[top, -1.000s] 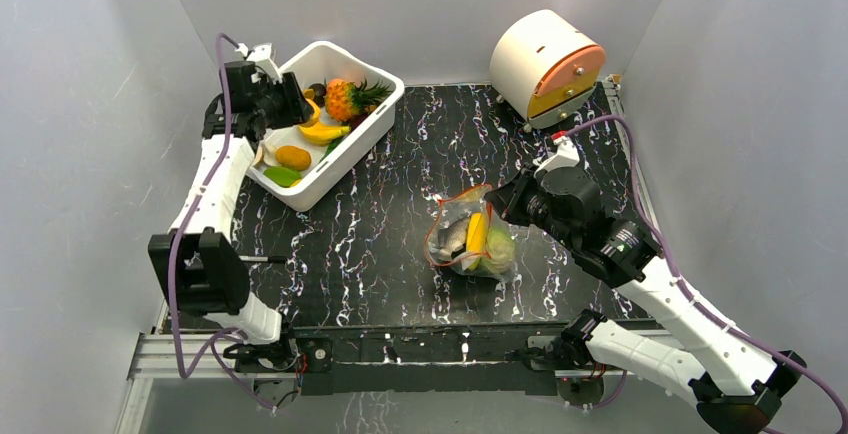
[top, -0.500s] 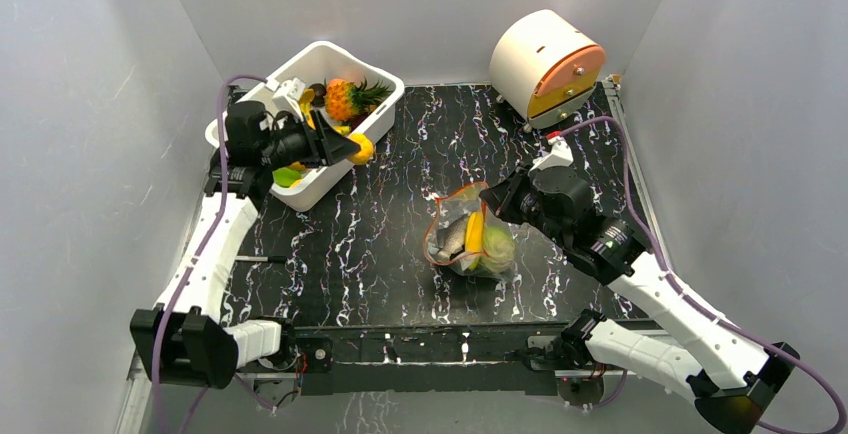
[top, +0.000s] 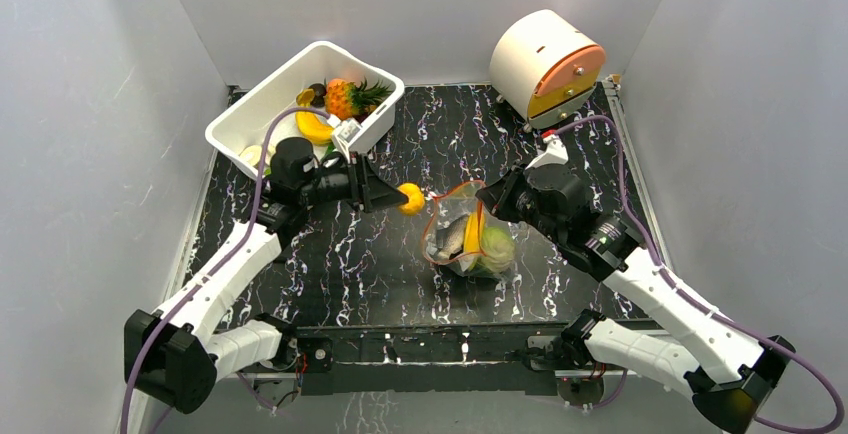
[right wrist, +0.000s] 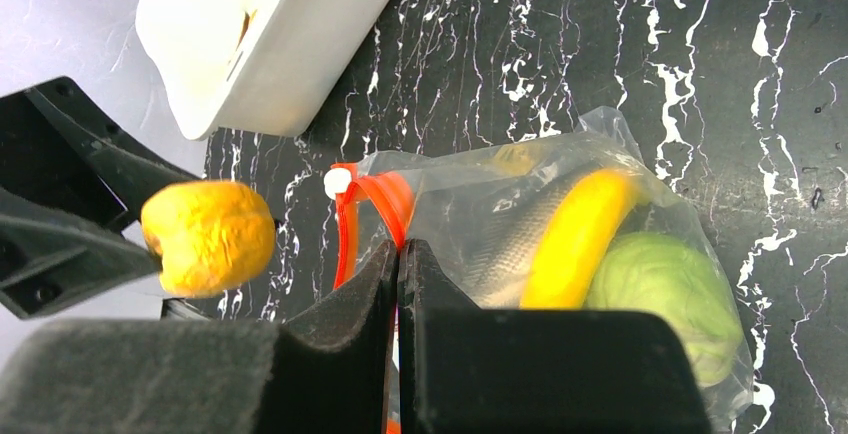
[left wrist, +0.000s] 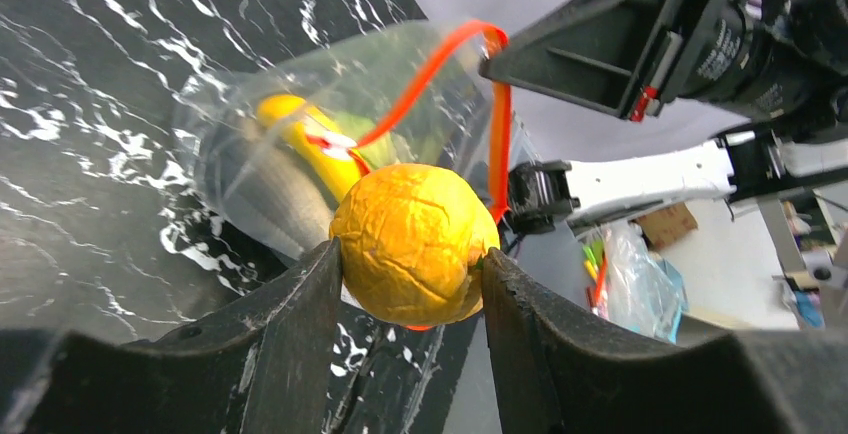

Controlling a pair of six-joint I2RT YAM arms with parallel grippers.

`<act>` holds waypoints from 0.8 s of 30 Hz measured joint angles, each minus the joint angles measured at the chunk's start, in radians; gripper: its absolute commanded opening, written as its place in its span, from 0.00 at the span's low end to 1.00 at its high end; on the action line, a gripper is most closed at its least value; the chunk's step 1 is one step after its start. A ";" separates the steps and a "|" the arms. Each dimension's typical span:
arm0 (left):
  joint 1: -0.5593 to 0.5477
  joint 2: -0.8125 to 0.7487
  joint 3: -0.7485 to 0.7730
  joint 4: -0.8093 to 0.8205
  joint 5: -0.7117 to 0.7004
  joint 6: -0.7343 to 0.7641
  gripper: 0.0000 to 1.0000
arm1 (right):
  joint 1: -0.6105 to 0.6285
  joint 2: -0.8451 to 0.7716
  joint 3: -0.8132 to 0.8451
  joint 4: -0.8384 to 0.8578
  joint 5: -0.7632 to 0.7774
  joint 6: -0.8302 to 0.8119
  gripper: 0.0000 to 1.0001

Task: Place the food in the zip-top bag and seal the zipper
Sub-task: Place the fake fruit in the zipper food storage bag.

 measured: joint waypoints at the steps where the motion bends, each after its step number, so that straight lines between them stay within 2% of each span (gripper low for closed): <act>1: -0.014 0.000 -0.013 0.011 0.004 -0.005 0.22 | 0.000 0.003 0.000 0.001 -0.001 0.002 0.00; 14: -0.130 0.050 -0.027 0.136 0.006 -0.032 0.23 | 0.000 0.030 0.011 0.002 -0.043 0.017 0.00; 20: -0.237 0.123 -0.017 0.095 -0.076 0.046 0.23 | 0.000 0.035 0.019 0.002 -0.074 0.018 0.00; 24: -0.294 0.135 -0.002 0.028 -0.179 0.119 0.24 | 0.000 0.034 0.021 0.001 -0.098 0.022 0.00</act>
